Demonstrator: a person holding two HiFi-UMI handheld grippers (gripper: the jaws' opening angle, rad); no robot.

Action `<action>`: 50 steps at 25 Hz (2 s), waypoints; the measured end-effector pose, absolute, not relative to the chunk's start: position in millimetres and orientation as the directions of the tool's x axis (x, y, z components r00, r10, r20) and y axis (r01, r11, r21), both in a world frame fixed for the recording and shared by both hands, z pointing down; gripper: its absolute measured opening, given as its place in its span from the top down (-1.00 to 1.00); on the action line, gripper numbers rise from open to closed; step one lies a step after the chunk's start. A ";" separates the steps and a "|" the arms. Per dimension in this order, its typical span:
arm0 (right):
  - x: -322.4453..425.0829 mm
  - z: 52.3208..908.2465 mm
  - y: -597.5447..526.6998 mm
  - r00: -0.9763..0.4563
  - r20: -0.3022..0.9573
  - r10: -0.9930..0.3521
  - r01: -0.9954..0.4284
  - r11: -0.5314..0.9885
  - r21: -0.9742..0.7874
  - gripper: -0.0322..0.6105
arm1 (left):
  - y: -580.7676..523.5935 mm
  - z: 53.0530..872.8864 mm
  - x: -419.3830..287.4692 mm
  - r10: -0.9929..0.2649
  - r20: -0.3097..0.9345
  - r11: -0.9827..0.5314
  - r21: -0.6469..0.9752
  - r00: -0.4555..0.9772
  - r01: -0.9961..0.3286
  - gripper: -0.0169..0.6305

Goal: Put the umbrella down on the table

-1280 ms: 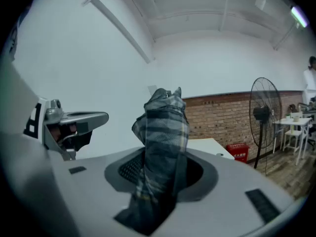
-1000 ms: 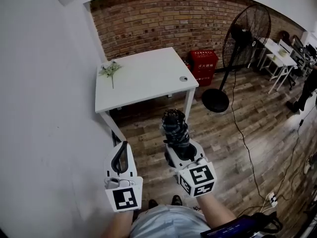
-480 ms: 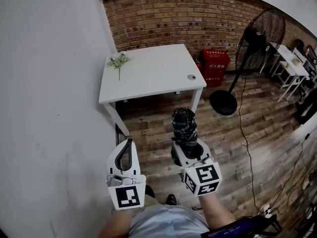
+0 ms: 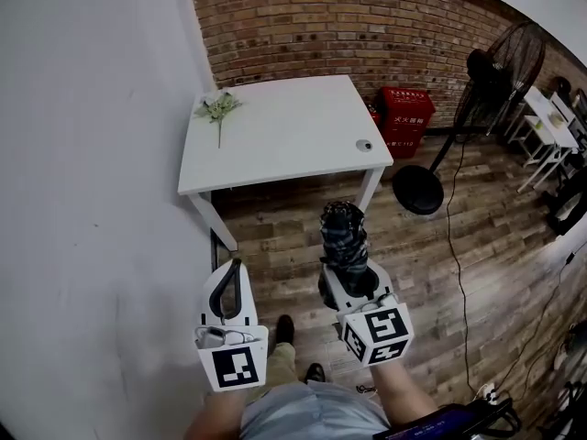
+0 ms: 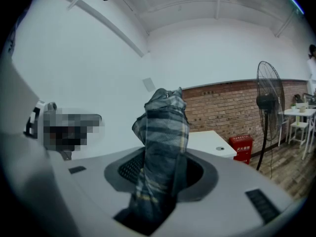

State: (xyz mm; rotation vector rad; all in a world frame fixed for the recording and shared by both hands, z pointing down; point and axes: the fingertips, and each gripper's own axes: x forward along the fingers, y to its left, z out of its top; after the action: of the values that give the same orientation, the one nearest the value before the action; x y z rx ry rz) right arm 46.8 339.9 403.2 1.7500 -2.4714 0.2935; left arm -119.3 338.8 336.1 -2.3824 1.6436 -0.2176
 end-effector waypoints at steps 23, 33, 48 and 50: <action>10.6 367.0 139.0 -0.255 0.123 -0.959 -0.967 0.253 -0.036 0.37 | 121.8 308.4 -164.1 -0.904 -0.090 -0.380 -0.280 0.418 -0.882 0.92; 26.3 374.1 112.1 -0.219 0.136 -0.966 -0.976 0.214 -0.047 0.37 | 90.0 328.4 -146.9 -0.889 -0.046 -0.426 -0.278 0.455 -0.861 0.92; 79.9 417.2 27.8 -0.247 0.200 -0.948 -0.968 0.231 -0.100 0.37 | 7.5 365.5 -95.2 -0.902 0.055 -0.424 -0.295 0.428 -0.856 0.92; 84.6 426.4 15.0 -0.260 0.213 -0.942 -0.964 0.241 -0.111 0.37 | -7.2 371.4 -90.3 -0.906 0.070 -0.419 -0.300 0.418 -0.857 0.92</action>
State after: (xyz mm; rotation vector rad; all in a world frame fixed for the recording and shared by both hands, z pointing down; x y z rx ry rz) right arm 84.6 15.0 426.4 1.8457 -2.3928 0.3339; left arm -90.3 -7.2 371.4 -2.4545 1.5522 -0.3259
